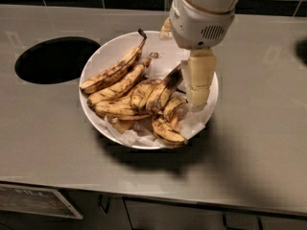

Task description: Pick banana from white bowl

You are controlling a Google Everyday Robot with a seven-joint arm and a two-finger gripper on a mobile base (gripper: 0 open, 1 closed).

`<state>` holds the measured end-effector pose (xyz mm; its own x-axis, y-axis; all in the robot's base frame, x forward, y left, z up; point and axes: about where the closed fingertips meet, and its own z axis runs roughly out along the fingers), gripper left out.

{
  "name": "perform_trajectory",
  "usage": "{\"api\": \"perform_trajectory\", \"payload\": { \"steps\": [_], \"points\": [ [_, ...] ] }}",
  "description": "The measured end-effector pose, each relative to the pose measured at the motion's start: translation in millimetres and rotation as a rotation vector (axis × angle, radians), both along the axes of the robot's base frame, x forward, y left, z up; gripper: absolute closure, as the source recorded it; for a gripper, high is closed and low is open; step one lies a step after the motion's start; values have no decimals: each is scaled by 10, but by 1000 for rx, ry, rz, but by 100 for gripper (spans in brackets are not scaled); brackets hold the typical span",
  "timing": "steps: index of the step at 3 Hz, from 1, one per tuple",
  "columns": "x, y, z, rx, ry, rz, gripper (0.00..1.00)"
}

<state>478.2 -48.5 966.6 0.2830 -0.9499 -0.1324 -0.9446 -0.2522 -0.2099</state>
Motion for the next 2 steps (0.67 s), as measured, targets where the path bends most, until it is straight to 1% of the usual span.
{"api": "perform_trajectory", "payload": {
  "steps": [1,2],
  "points": [
    [59,122,-80,-16,19,42,18],
    [69,99,-175,-23,64,91,23]
  ]
}}
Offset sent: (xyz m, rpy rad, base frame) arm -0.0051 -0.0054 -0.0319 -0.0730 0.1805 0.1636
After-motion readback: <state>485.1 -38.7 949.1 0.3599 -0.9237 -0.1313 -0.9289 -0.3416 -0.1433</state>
